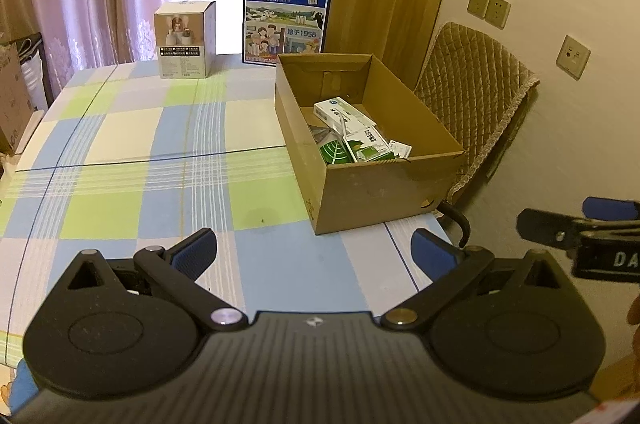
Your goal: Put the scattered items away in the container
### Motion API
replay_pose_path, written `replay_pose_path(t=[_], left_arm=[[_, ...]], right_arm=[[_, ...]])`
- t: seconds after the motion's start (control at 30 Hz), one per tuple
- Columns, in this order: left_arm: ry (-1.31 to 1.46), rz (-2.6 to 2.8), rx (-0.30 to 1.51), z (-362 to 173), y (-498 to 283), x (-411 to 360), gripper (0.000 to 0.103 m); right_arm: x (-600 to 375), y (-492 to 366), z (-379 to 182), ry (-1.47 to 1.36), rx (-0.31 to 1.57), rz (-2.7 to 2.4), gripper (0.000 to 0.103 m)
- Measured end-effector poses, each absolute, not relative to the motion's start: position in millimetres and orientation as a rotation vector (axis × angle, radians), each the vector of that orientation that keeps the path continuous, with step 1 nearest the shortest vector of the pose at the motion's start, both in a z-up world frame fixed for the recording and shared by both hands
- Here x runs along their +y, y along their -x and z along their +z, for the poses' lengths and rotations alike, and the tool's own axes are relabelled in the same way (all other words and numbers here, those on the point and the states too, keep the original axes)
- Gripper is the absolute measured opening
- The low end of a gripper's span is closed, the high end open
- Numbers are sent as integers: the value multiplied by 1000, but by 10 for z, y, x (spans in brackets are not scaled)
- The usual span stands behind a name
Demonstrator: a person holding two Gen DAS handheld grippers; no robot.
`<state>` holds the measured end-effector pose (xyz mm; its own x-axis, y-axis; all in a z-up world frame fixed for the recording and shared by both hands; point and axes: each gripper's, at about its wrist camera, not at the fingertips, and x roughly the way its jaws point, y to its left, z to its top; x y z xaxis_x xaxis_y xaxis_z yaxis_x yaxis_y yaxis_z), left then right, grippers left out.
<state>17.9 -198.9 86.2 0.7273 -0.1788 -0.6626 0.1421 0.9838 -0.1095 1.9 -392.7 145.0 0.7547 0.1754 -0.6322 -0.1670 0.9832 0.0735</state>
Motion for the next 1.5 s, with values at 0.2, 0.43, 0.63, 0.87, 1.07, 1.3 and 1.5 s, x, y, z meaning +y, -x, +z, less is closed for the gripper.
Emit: replay_pose_path(t=[0.2,0.43,0.63,0.87,1.07,1.3,1.5], left_arm=[[52,-183,734,875,-161,-2011,102],[55,-179,734,889,-157,-2030,102],[52,-179,730,909,-150,-2032,102],[44,-181,724,941,-165,-2067,102],[43,-178,726,928,-166,-2077,102],[45,-176,732,901,-169,-2081,102],[42,-174,737,871,-168,-2084,102]], right_arm=[[-3920,-23,1489,-24,685,184,101],[-3903,-28,1459,-10,697,186,101],[-3904,-24,1442,-7,701,190,101],[-3915,-25,1444,-12,699,189,101],[-3931,-36,1430,-17,706,188,101],[-3934,-30,1387,-17,717,187,101],[-3940,-29,1366,-20,721,187,101]])
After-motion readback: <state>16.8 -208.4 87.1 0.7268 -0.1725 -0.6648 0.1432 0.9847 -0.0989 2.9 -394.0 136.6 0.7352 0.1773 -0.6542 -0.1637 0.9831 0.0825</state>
